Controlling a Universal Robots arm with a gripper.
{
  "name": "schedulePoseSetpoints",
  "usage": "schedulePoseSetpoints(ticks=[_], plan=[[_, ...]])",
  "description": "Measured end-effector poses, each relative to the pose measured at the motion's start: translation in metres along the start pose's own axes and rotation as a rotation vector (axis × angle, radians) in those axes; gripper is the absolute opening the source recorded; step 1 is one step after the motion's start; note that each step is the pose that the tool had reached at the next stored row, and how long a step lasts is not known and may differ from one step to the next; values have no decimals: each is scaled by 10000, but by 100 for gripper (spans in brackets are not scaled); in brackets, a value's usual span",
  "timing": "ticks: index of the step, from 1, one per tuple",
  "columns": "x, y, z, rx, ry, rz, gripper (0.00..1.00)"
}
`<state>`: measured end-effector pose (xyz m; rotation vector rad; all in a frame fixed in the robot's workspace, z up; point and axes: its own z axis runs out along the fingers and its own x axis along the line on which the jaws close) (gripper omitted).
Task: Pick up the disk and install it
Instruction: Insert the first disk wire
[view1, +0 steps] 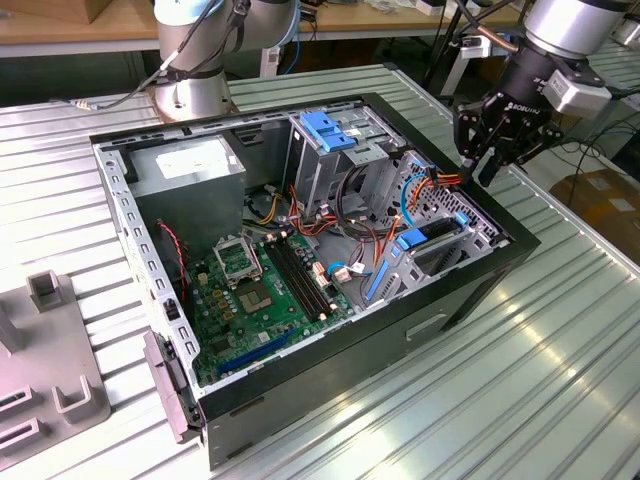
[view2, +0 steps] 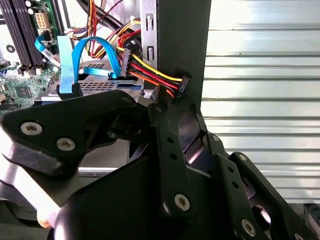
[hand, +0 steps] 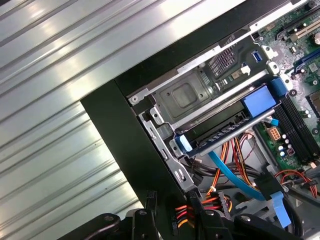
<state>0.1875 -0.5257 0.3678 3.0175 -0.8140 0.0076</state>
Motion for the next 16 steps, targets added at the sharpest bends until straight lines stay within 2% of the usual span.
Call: schedulePoseSetpoints(ticks=[2, 4, 8, 11, 13, 14, 15, 16], plan=[[-8, -14, 0, 0, 5, -256, 37], [-32, -56, 3, 2, 7, -400, 37], [-47, -93, 22, 13, 23, -511, 37], [-69, -136, 27, 58, 126, -514, 37], [-69, -136, 27, 56, 132, -522, 36], [-69, -137, 27, 55, 133, -524, 29], [-70, -137, 27, 51, 139, -524, 29], [-70, -137, 28, 27, 154, -524, 22]])
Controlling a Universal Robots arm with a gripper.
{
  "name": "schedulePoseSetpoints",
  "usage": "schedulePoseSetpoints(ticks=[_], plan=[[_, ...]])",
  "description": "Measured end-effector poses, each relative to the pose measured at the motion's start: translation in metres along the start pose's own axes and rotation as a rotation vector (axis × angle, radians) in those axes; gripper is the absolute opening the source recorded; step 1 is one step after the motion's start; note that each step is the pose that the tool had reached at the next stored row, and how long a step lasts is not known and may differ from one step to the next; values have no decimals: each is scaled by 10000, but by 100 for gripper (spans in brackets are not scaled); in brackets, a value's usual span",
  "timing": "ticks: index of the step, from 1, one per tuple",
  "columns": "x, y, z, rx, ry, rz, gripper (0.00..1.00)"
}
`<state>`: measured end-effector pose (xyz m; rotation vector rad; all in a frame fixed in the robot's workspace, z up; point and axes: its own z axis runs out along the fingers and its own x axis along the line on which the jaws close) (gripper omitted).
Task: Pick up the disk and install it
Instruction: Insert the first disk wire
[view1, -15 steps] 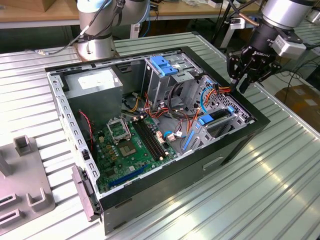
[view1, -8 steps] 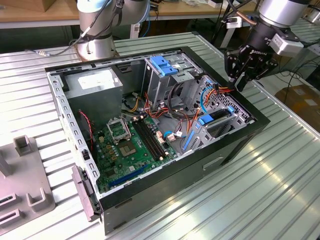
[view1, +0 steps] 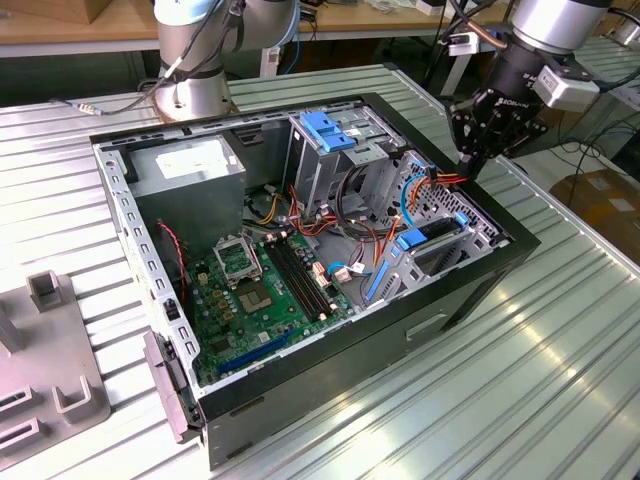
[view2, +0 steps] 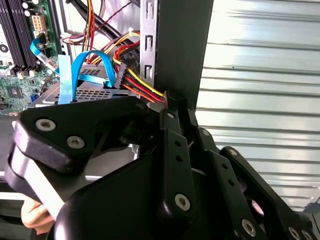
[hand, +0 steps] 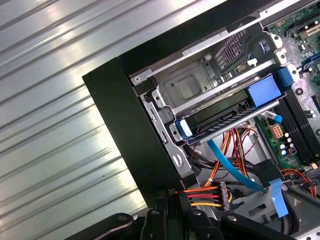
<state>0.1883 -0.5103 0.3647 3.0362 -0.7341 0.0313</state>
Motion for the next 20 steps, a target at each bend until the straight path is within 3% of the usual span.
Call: schedulePoseSetpoints(ticks=[5, 16, 20], plan=[[2, 0, -25, -197, 104, -3, 22], [5, -2, 7, -192, 137, -4, 21], [7, -2, -62, -296, 190, -5, 17]])
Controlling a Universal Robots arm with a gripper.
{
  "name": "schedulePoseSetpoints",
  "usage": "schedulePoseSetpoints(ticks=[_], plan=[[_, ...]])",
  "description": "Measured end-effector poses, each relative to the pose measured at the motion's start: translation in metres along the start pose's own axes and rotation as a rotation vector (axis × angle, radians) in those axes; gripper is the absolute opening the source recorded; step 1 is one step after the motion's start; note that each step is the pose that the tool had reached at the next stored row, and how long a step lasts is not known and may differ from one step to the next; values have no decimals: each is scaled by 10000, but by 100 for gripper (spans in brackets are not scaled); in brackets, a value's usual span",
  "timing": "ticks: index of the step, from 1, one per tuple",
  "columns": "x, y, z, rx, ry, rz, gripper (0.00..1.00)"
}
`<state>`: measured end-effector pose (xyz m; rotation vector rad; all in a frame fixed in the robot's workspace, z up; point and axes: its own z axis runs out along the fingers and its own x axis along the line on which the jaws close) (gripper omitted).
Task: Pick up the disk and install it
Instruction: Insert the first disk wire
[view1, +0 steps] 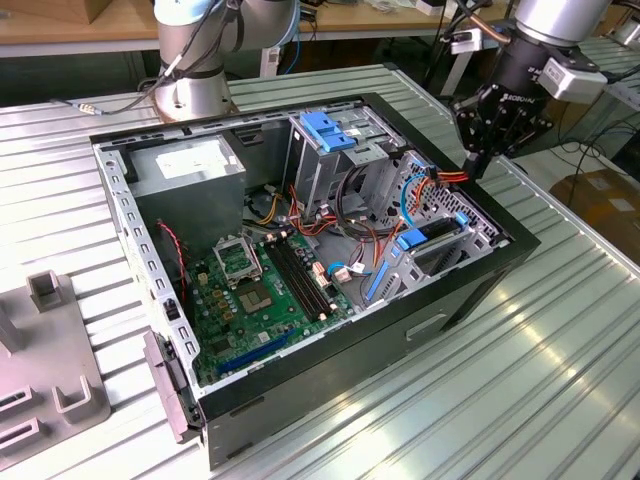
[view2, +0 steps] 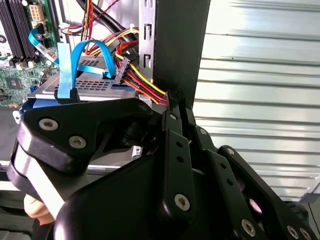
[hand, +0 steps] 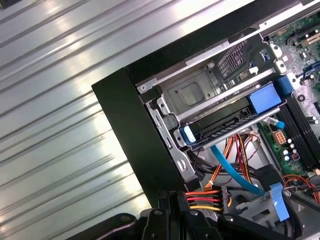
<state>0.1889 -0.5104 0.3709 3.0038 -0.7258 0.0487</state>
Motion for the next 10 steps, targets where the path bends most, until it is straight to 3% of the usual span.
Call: schedulePoseSetpoints(ticks=[3, 10], plan=[[2, 0, -2, -17, 7, 28, 17], [-4, 2, -2, -49, -7, 495, 17]])
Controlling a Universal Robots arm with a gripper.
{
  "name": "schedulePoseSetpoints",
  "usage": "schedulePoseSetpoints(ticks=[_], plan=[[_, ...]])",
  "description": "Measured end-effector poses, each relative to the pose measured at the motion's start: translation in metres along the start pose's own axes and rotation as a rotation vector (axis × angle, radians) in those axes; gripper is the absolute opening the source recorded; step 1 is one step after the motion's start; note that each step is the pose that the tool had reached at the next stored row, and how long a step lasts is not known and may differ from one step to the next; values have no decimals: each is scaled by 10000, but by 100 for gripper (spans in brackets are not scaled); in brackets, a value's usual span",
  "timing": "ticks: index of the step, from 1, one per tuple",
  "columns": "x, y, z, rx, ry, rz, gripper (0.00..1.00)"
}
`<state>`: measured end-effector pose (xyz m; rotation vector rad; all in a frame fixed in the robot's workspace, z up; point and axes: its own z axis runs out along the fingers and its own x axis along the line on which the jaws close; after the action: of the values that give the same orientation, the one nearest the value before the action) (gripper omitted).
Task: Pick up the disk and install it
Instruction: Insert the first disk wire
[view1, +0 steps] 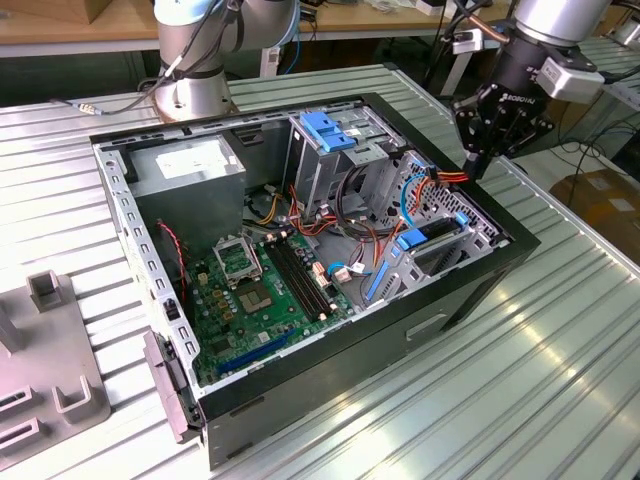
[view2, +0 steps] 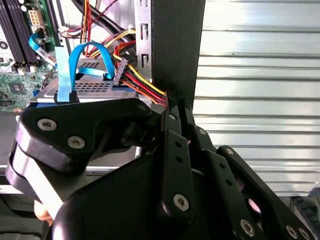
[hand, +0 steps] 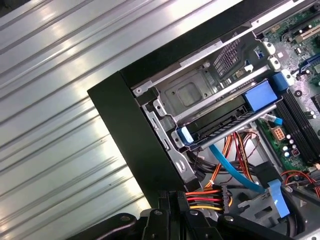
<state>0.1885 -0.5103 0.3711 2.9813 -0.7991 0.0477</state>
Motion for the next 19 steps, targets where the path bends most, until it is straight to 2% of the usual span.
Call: schedulePoseSetpoints(ticks=[5, 8, 19], plan=[[-19, 11, 1, -10, -9, 207, 17], [-78, 45, 1, -19, -19, 420, 17], [-179, 104, 1, -35, -36, 786, 17]])
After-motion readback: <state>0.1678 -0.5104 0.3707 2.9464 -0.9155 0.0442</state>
